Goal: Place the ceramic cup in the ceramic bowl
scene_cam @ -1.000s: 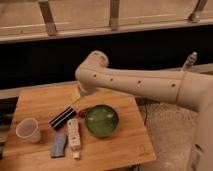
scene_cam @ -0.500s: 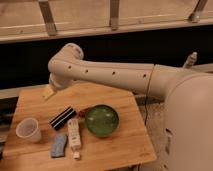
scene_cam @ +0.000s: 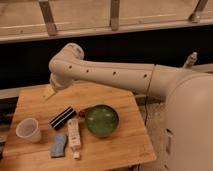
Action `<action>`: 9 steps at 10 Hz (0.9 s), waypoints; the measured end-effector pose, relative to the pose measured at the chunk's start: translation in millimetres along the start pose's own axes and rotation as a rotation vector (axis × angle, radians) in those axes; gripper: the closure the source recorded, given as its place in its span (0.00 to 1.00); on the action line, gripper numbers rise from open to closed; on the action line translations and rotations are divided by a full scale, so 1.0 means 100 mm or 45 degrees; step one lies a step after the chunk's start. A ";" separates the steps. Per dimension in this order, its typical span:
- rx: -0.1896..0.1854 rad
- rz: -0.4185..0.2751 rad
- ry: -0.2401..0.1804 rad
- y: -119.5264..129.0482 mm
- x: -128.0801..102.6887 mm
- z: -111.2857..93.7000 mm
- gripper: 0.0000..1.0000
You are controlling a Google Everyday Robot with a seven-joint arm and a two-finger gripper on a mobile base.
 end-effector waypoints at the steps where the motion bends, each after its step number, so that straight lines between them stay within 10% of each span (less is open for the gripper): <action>1: -0.005 -0.044 0.048 0.06 0.01 0.07 0.20; 9: -0.093 -0.341 0.325 0.89 -0.19 0.90 0.20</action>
